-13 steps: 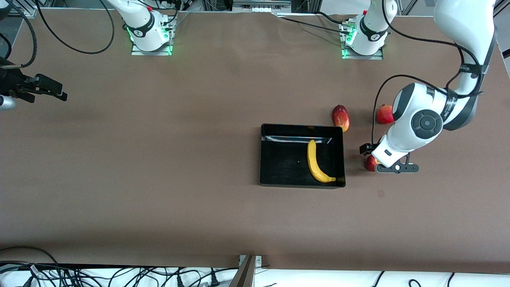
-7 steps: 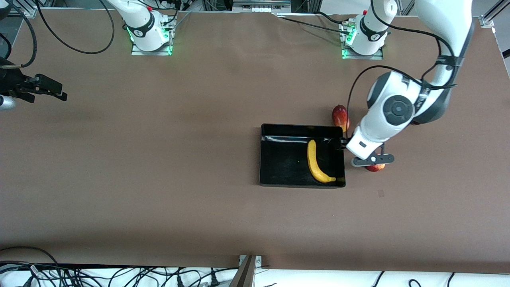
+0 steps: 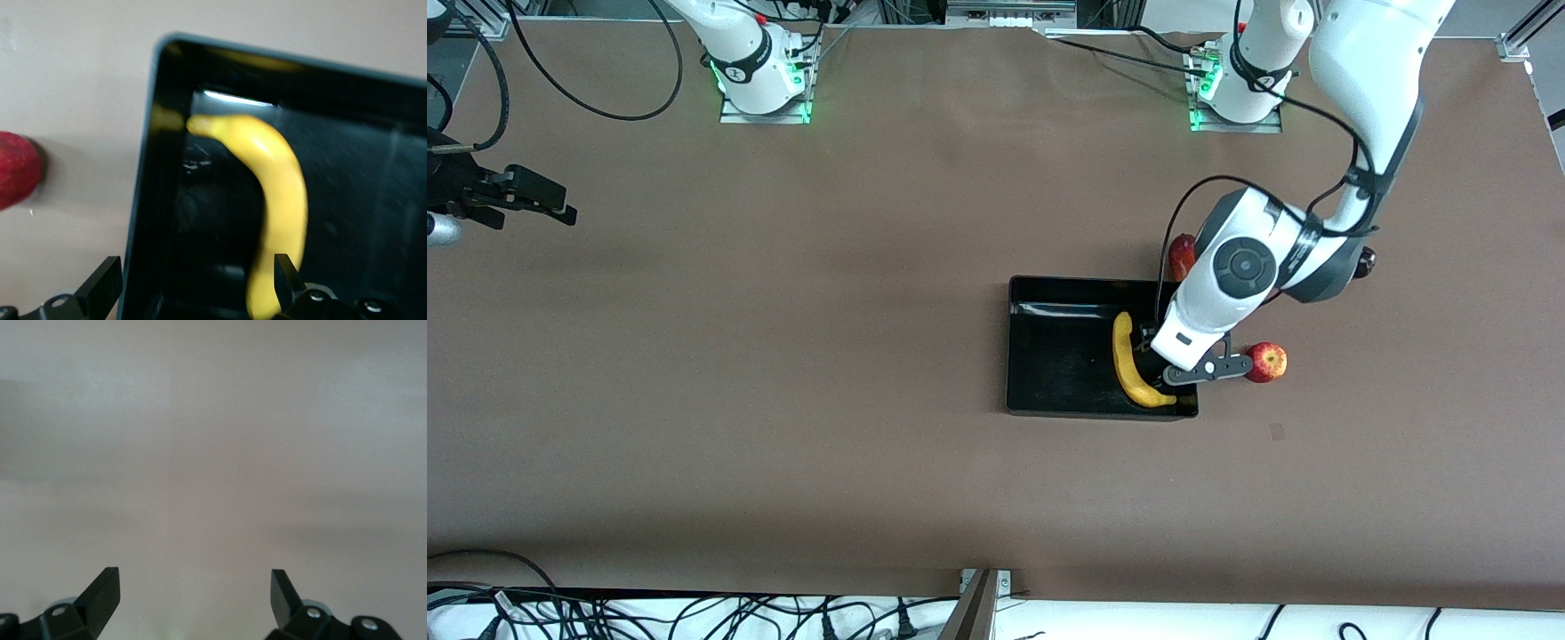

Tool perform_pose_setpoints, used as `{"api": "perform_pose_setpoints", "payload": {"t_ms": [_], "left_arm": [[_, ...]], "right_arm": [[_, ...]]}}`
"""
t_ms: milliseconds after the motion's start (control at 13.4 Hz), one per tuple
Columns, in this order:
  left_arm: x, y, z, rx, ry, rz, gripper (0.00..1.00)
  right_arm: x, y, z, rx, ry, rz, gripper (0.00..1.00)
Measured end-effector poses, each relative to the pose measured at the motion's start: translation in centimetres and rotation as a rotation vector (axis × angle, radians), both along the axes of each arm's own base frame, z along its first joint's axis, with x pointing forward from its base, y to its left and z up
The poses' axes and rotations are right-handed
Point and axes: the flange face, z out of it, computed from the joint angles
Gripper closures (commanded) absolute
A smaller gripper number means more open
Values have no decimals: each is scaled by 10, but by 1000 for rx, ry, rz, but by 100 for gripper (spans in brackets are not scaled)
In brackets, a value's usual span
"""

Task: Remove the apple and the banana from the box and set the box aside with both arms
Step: 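Move the left gripper back over the yellow banana in the tray, then lower the left gripper and grasp the yellow banana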

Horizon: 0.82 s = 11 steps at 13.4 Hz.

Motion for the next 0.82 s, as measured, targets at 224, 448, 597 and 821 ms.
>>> {"api": "perform_pose_setpoints", "payload": {"t_ms": [224,448,597,821], "left_arm": [[5,-7,-15,26,-7,22,0],[6,-14,-9,23,-19,23,0],[7,-19,-1,20,-32,20,0],[5,-29,17,17,-55,11,0]], "right_arm": [[0,0,0,0,0,0,0],[0,0,0,0,0,0,0],[0,0,0,0,0,0,0],[0,0,0,0,0,0,0]]}}
